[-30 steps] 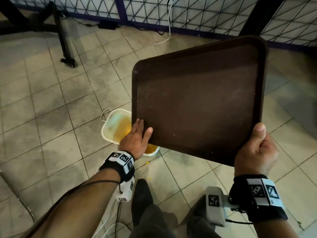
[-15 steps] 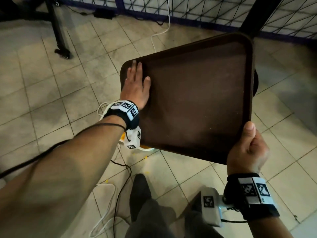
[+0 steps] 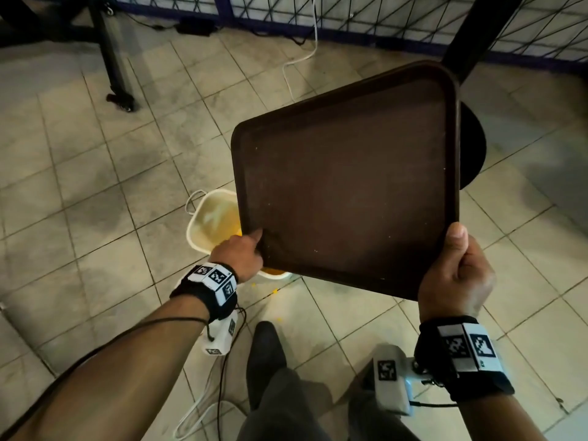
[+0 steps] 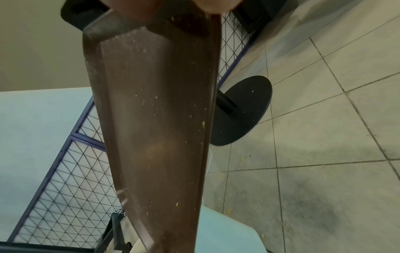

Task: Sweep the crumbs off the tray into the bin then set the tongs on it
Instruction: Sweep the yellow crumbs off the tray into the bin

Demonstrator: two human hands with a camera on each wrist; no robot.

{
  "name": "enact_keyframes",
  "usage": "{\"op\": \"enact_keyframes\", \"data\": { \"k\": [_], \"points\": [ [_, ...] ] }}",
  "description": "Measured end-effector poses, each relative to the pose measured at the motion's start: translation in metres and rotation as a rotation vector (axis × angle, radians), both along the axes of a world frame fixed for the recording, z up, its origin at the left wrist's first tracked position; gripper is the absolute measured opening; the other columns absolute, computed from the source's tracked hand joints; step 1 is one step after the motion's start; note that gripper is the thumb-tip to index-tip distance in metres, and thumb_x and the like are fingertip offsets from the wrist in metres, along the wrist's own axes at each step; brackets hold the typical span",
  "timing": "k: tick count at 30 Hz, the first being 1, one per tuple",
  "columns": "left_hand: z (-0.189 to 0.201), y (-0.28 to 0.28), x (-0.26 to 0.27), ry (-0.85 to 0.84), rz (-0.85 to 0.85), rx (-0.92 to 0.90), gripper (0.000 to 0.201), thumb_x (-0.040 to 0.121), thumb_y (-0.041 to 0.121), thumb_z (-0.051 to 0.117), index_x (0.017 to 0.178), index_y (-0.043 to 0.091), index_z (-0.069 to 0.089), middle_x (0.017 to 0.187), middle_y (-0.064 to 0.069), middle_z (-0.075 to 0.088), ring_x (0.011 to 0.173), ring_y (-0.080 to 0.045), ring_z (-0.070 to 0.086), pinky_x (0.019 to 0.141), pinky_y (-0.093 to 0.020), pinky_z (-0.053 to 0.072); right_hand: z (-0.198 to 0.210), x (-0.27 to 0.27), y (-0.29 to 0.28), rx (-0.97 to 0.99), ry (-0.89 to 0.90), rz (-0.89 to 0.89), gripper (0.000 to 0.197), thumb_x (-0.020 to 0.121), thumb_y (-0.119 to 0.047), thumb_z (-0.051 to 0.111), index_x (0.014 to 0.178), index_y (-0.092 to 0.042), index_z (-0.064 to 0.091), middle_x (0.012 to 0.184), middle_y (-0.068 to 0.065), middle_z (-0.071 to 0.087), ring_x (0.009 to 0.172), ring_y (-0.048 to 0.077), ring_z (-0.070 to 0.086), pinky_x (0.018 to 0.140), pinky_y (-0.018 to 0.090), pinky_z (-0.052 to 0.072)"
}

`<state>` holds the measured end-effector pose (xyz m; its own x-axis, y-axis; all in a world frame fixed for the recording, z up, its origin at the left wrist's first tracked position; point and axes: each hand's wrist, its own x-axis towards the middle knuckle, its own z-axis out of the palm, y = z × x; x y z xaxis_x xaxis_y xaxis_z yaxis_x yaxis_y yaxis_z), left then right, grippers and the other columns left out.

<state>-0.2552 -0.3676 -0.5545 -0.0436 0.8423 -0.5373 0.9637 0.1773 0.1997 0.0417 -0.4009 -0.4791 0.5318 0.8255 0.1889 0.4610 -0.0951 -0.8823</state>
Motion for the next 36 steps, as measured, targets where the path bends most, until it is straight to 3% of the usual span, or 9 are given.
{"op": "enact_keyframes", "data": {
  "k": [2,5,9,16,20,23,26,30,36],
  "points": [
    [0.010,0.011,0.004,-0.038,0.086,0.216,0.069,0.093,0.023,0.048,0.154,0.031,0.015,0.146,-0.011,0.045,0.111,-0.036,0.059,0.092,-0.045,0.051,-0.002,-0.001,-0.001,-0.004,0.000,0.008,0.039,0.104,-0.040,0.037,0.083,-0.015,0.059,0.062,-0.011,0.043,0.055,-0.001,0.044,0.050,0.011,0.030],
    [0.023,0.040,0.022,-0.186,0.147,0.478,0.067,0.100,0.033,0.042,0.156,0.029,0.007,0.165,0.006,0.006,0.124,-0.028,0.054,0.090,-0.040,0.053,-0.004,-0.003,0.000,-0.028,-0.003,0.007,0.039,0.104,-0.040,0.036,0.083,-0.016,0.058,0.062,-0.011,0.045,0.055,-0.003,0.044,0.051,0.015,0.031],
    [0.017,0.037,0.056,-0.329,0.137,0.369,0.067,0.100,0.058,0.023,0.155,0.034,-0.006,0.162,0.015,-0.015,0.150,-0.020,0.016,0.109,-0.045,0.037,-0.005,-0.005,0.003,-0.037,-0.005,0.009,0.040,0.105,-0.038,0.036,0.081,-0.014,0.057,0.061,-0.009,0.045,0.055,-0.003,0.045,0.050,0.012,0.031],
    [-0.026,-0.034,0.044,0.028,0.235,0.072,0.090,0.088,0.071,-0.007,0.157,0.017,0.011,0.164,-0.003,0.014,0.151,-0.023,0.010,0.122,-0.047,0.003,-0.008,-0.002,-0.001,-0.080,0.062,-0.003,0.046,0.103,-0.045,0.034,0.082,-0.013,0.058,0.065,-0.006,0.048,0.057,0.004,0.042,0.054,0.024,0.036],
    [-0.009,-0.013,0.053,-0.089,0.223,0.310,0.079,0.094,0.067,0.001,0.157,0.019,-0.001,0.166,0.000,-0.001,0.151,-0.017,0.004,0.123,-0.044,0.002,-0.008,-0.005,0.000,-0.073,0.071,-0.001,0.038,0.105,-0.038,0.036,0.085,-0.015,0.058,0.066,-0.010,0.049,0.058,-0.004,0.047,0.053,0.008,0.032],
    [0.003,-0.008,0.083,-0.132,0.015,0.395,0.074,0.098,0.065,0.003,0.156,0.021,-0.009,0.165,0.000,-0.010,0.150,-0.012,-0.004,0.122,-0.042,-0.004,-0.008,-0.007,0.002,-0.073,0.084,0.006,0.038,0.105,-0.036,0.036,0.081,-0.014,0.056,0.064,-0.008,0.048,0.057,-0.002,0.046,0.053,0.009,0.033],
    [-0.007,-0.035,0.094,-0.050,-0.139,0.323,0.076,0.098,0.066,0.005,0.156,0.018,-0.009,0.163,-0.003,-0.015,0.150,-0.014,-0.009,0.122,-0.044,-0.008,-0.007,-0.006,0.004,-0.086,0.069,0.000,0.041,0.105,-0.038,0.036,0.079,-0.013,0.055,0.063,-0.008,0.047,0.055,0.000,0.044,0.052,0.013,0.033],
    [-0.024,-0.063,0.066,-0.001,0.097,0.062,0.081,0.092,0.068,-0.003,0.155,0.019,-0.012,0.162,0.000,-0.020,0.151,-0.015,-0.010,0.121,-0.044,-0.008,-0.002,0.000,0.006,-0.079,0.054,-0.010,0.043,0.104,-0.041,0.035,0.077,-0.014,0.055,0.062,-0.007,0.045,0.053,0.003,0.041,0.050,0.017,0.032],
    [0.017,-0.055,0.114,-0.240,-0.244,0.460,0.075,0.099,0.063,0.015,0.157,0.017,0.004,0.165,-0.002,-0.008,0.151,-0.015,-0.011,0.120,-0.032,-0.005,0.017,-0.009,0.012,-0.033,0.112,-0.013,0.041,0.105,-0.036,0.036,0.065,-0.030,0.040,0.060,-0.010,0.037,0.050,0.001,0.039,0.047,0.010,0.028]
  ]
}}
